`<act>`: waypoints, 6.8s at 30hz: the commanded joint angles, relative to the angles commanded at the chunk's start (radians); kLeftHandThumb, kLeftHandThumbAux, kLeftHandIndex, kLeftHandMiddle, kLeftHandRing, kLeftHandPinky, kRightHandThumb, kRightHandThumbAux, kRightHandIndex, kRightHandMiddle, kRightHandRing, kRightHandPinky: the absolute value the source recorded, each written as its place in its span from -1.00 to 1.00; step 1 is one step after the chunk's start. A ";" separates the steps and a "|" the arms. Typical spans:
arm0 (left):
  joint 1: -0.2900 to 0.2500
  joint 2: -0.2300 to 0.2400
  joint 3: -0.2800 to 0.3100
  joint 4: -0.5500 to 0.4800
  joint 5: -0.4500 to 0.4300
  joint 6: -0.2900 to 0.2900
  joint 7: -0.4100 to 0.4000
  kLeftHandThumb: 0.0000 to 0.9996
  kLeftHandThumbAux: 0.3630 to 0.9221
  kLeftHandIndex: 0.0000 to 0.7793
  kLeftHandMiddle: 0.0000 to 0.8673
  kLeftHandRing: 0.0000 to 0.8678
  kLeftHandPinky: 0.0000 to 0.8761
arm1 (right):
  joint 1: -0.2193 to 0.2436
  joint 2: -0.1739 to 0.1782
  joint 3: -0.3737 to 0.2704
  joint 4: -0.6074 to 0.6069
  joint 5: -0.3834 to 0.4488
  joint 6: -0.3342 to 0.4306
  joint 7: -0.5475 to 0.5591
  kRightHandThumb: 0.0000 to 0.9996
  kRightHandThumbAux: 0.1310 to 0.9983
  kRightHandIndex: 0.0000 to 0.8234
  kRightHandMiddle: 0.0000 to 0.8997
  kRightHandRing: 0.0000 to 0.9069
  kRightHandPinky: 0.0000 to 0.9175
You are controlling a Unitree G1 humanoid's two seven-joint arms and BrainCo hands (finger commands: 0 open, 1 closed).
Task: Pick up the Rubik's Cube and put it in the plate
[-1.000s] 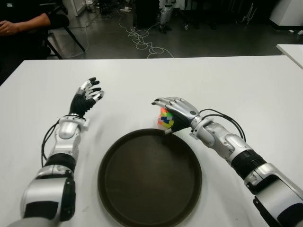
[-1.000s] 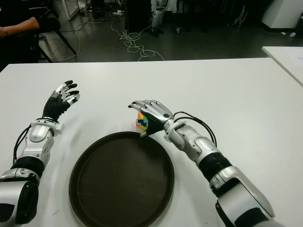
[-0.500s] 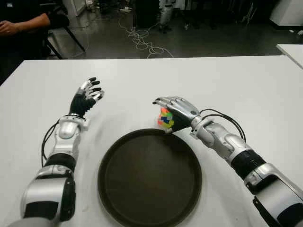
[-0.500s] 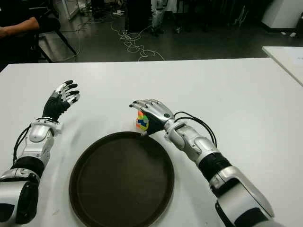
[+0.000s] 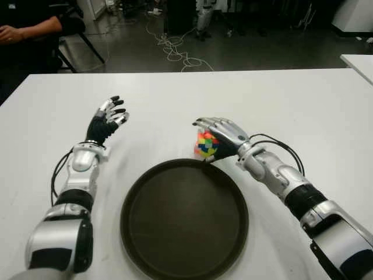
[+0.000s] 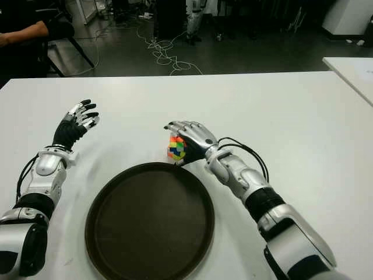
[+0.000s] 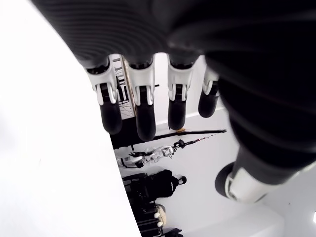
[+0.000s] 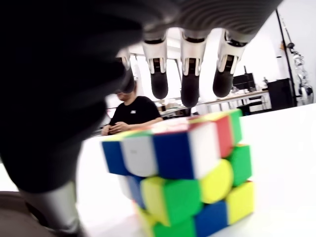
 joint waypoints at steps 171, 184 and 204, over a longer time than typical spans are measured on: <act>-0.002 -0.005 -0.001 -0.009 0.000 0.007 0.002 -0.55 0.14 -0.78 -0.62 -0.62 -0.56 | -0.107 0.123 -0.079 0.398 0.120 -0.060 -0.157 0.15 0.48 -0.01 0.16 0.25 0.36; -0.005 -0.005 -0.002 -0.002 0.002 0.008 0.007 -0.54 0.12 -0.78 -0.64 -0.63 -0.59 | -0.112 0.130 -0.086 0.402 0.138 -0.033 -0.127 0.38 0.40 0.02 0.48 0.56 0.63; -0.003 -0.009 -0.003 -0.006 0.003 0.004 0.013 -0.53 0.18 -0.79 -0.62 -0.61 -0.55 | -0.105 0.129 -0.090 0.395 0.145 -0.030 -0.160 0.38 0.41 0.01 0.42 0.56 0.63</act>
